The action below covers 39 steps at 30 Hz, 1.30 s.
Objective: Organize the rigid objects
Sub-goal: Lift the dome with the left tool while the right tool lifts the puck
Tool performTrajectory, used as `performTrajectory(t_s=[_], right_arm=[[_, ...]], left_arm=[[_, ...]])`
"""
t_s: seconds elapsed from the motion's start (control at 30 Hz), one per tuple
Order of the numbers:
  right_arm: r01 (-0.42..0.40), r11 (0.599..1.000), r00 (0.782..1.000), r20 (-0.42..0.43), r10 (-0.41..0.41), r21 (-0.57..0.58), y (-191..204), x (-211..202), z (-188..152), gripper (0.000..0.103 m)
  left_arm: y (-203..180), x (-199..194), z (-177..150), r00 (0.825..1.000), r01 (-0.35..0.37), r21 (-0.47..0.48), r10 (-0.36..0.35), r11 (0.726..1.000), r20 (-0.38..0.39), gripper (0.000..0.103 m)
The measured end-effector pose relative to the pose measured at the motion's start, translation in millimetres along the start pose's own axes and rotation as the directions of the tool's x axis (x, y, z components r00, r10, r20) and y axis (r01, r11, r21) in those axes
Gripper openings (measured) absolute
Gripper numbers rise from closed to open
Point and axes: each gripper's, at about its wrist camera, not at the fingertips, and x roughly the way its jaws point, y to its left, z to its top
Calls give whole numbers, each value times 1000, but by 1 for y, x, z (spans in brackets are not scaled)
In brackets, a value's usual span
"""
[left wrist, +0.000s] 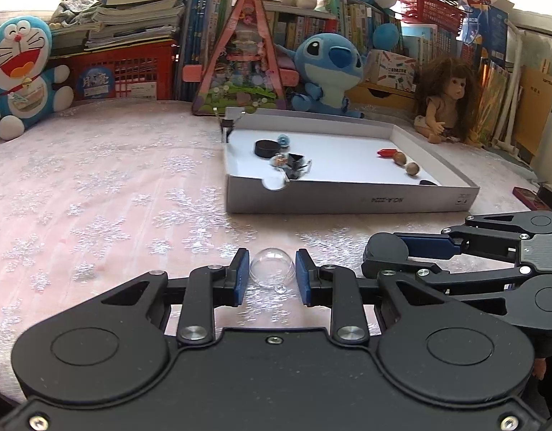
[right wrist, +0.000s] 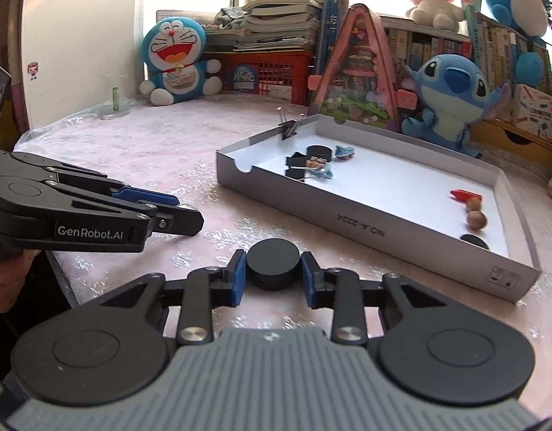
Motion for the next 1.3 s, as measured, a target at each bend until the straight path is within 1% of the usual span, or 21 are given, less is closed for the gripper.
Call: performTrajectory(t_s=[0.1,0.3,0.47,0.6,1.3], right_arm=[[32,999,999,-3,-32,17,-8,-6,-3,37],[121,990,993,-10,-120,71,-30,-18,-10,37],[169,979,986,-5,-170,117,-43,-25,-13,37],[182,975,983,8,-185,128,-46,-29,-14,37],[203,967,977,28,-209,156,-51,-33,-10,37]], left_arm=[[-10,3,1,1000,25,7,-25,1000,3,26],[-36,14,3,998,67,28,-67,997,10,26],[-52,21,4,997,81,32,-81,996,13,26],[-59,24,6,997,79,39,-80,996,14,26],[-61,25,13,997,78,41,-79,996,24,26]])
